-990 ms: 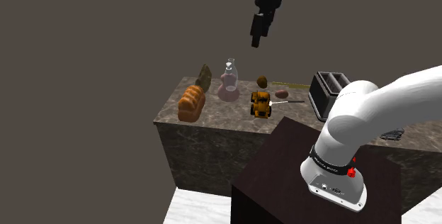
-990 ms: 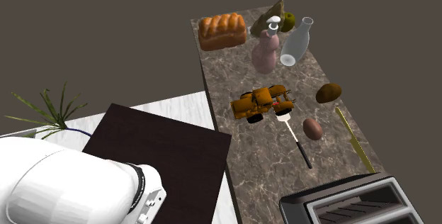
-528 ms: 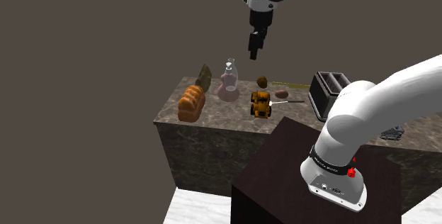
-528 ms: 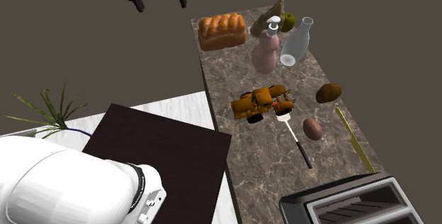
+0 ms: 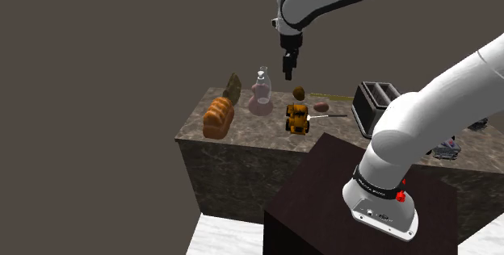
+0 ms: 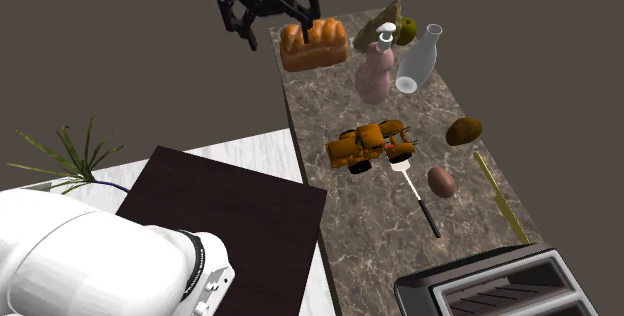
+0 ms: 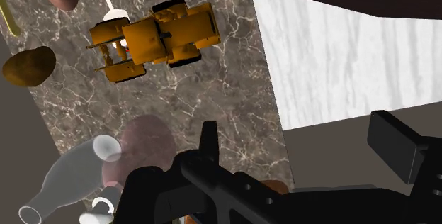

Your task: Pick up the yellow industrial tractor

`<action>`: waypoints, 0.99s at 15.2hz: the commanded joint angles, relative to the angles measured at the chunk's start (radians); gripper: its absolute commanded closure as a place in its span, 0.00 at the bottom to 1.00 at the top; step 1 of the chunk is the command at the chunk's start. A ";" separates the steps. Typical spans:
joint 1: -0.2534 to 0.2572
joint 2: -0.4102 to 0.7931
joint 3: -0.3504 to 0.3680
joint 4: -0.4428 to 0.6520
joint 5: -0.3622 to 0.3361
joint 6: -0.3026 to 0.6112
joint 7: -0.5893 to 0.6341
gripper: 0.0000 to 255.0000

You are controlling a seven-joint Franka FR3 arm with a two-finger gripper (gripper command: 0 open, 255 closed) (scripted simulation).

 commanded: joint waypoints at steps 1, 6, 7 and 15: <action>-0.009 0.071 -0.021 -0.001 -0.022 0.053 -0.029 0.00; -0.031 0.242 -0.063 0.029 -0.068 0.148 -0.093 0.00; -0.036 0.278 -0.070 0.039 -0.077 0.166 -0.106 0.00; -0.077 0.577 -0.118 0.151 -0.133 0.288 -0.197 0.00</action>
